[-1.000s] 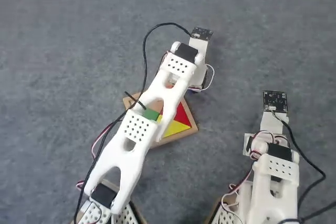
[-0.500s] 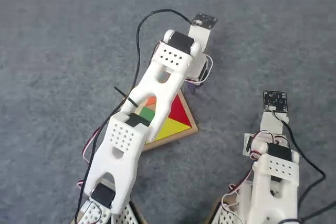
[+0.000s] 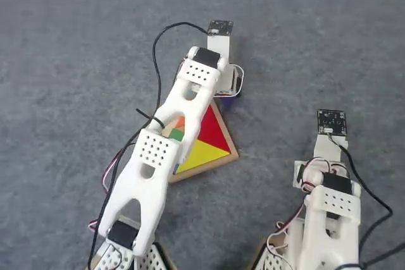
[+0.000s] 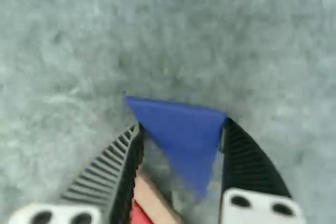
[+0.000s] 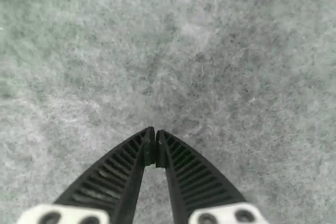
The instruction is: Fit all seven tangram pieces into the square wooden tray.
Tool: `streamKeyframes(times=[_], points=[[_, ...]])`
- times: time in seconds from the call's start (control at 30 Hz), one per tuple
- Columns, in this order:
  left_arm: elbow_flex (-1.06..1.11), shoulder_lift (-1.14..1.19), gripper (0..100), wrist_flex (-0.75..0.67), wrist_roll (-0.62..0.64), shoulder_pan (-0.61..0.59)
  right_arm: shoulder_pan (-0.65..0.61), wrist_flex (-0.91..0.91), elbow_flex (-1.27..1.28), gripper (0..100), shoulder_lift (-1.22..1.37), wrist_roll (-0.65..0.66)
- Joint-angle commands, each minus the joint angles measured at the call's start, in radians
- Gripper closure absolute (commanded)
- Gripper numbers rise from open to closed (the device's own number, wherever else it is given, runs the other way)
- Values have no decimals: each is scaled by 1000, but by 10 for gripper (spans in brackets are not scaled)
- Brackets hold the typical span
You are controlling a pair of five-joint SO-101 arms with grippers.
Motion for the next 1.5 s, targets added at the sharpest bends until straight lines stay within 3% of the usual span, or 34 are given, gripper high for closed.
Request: streamKeyframes(times=[0.0,0.2,0.57,0.77,1.03,1.47], points=[[-151,41,768,51,41,15,-8,-15,-9,991,-31,12],[-289,123,782,126,44,15,-8,-15,-9,991,-31,12],[-303,130,991,147,41,17,-8,-15,-9,991,-30,12],[-423,129,990,273,-51,43,-8,-15,-9,991,-31,12],[-492,158,988,250,-153,114,-8,-15,-8,991,-31,38],[-489,232,933,140,-163,74,-8,-15,-8,991,-30,43]])
